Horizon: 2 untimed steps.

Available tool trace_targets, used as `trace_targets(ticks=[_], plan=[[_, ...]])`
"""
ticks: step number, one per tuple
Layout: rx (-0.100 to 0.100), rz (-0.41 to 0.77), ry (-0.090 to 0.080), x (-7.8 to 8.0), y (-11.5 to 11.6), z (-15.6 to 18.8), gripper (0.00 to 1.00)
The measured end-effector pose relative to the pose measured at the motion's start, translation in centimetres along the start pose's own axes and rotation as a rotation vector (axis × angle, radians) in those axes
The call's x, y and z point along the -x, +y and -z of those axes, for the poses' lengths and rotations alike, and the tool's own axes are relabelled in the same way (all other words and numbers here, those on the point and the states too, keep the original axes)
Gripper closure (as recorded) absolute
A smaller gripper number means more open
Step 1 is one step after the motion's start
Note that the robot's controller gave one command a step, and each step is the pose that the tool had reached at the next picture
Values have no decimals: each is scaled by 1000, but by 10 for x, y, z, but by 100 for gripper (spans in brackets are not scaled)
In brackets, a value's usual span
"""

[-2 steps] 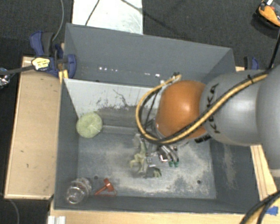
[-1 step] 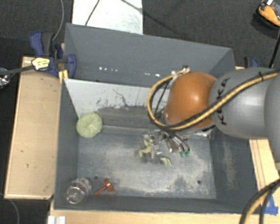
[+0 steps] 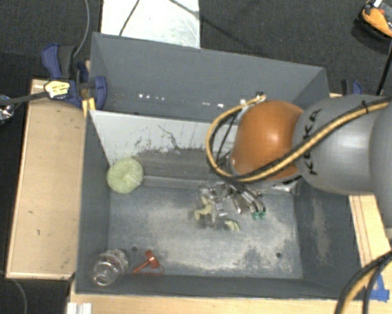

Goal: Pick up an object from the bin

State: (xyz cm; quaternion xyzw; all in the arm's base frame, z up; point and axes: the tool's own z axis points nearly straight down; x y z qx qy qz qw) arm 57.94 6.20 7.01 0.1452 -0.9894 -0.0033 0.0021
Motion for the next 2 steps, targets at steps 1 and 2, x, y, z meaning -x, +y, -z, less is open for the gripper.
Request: trace_targets(ticks=[1, 2], plan=[[0, -41, -1, -9, -12, 105, 100], [1, -43, -1, -9, -12, 105, 100]])
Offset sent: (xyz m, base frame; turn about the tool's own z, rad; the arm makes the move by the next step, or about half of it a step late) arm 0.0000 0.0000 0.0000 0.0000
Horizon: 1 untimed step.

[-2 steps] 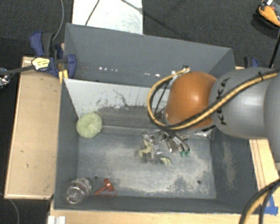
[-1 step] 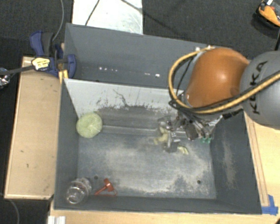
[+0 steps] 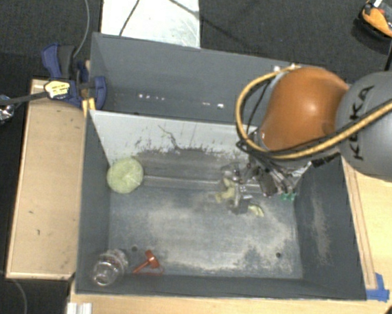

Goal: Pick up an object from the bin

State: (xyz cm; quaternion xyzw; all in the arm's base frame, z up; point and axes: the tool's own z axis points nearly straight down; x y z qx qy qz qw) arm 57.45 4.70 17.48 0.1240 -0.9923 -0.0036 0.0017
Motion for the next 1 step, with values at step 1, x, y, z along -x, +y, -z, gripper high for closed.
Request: trace_targets(ticks=[1], plan=[[0, 9, -3, 2, -7, 103, 100]])
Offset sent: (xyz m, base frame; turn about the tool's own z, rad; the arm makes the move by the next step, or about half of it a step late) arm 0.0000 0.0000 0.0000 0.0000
